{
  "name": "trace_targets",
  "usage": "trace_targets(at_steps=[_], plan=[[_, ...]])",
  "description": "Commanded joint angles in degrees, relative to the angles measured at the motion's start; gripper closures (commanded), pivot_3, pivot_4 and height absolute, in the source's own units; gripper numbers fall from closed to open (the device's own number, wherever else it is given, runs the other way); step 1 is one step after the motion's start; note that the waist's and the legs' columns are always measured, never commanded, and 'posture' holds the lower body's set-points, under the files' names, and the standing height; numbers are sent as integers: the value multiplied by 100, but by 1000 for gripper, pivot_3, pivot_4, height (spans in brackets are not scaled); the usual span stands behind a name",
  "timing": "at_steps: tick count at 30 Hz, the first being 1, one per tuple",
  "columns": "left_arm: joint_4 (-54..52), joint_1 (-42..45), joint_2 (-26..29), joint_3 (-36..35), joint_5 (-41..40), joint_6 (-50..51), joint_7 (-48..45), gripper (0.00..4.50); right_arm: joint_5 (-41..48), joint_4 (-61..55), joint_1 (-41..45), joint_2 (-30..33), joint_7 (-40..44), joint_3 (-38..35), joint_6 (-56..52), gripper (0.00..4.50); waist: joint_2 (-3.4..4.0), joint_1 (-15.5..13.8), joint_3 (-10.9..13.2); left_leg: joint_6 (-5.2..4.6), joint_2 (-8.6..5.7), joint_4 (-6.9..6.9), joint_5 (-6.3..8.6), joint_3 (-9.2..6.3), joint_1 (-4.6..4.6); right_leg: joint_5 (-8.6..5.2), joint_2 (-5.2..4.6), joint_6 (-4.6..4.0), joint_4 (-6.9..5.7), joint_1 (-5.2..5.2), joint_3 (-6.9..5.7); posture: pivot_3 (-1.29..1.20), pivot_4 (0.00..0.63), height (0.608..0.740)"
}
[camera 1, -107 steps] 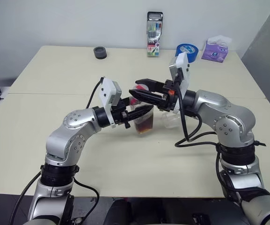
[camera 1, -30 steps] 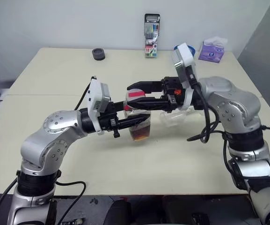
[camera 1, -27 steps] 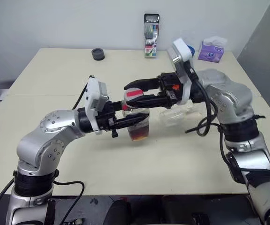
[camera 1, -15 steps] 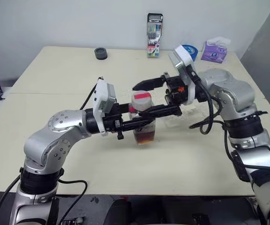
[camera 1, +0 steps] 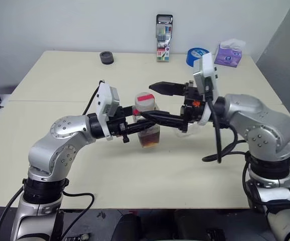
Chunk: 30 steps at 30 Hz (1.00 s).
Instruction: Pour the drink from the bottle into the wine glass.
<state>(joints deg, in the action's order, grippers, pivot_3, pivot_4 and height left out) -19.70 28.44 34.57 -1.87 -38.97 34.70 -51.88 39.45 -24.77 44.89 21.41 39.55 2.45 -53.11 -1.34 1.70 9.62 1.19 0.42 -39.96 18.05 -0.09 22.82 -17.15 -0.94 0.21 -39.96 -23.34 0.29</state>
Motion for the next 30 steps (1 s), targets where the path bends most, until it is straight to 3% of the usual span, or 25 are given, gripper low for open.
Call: trace_targets(at_steps=[1, 5, 7, 14, 19, 22, 26, 30], plan=[[-98, 199, -17, 3, 31, -170, -61, 2647, -98, -225, 38, -148, -415, 18, 146, 14, 0, 1, 0, 0, 0, 0, 0, 0, 0, 0, 0, 0, 1, 0, 0, 0, 150, 740], [-121, 218, -16, -11, 25, -135, -61, 2647, -44, -240, 62, -134, -514, 34, 140, 14, 0, 1, 0, 0, 0, 1, 0, 0, 0, 0, 1, 0, 2, 0, 0, 0, 150, 740], [-142, 194, -6, -18, 24, -131, -70, 2647, -31, -214, 66, -114, -510, 51, 162, 382, 0, 1, 0, 0, 0, 1, 0, 0, 0, 0, 1, 0, 2, 0, 0, 0, 150, 740], [-255, 70, 3, -31, -7, -103, -43, 2647, 85, -168, 107, -86, -492, 6, 146, 2613, 0, 2, 0, -1, 0, 1, 1, 0, 0, 0, 2, 0, 2, 0, 0, 0, 150, 740], [-339, -10, 22, -50, -45, -62, -23, 2647, 215, -78, 188, -67, -407, -69, 141, 2618, 0, 3, 0, -1, 0, 1, 1, -1, 0, 0, 2, 0, 2, 0, 0, 0, 150, 740], [-431, -47, 16, -39, -113, -5, -24, 2647, 148, 108, 291, 81, 73, 51, 439, 2618, 0, 3, 0, -2, 0, 1, 1, 0, 0, 0, 2, 0, 2, 0, 1, 0, 150, 740], [-670, -2, 8, 11, -379, 170, -101, 2647, -22, 1214, 846, 493, 1970, 441, 1242, 2618, 0, 6, 0, -13, -1, 1, 7, 1, -1, 0, 2, 0, 3, 0, 0, 0, 150, 740], [-883, 40, -13, 20, -654, 354, -98, 2647, -429, 2690, 1634, 420, 3398, 887, 2060, 2618, 1, 24, 1, -21, 1, 1, 11, 2, -7, 0, 6, 0, 3, 2, 3, 0, 150, 740]])
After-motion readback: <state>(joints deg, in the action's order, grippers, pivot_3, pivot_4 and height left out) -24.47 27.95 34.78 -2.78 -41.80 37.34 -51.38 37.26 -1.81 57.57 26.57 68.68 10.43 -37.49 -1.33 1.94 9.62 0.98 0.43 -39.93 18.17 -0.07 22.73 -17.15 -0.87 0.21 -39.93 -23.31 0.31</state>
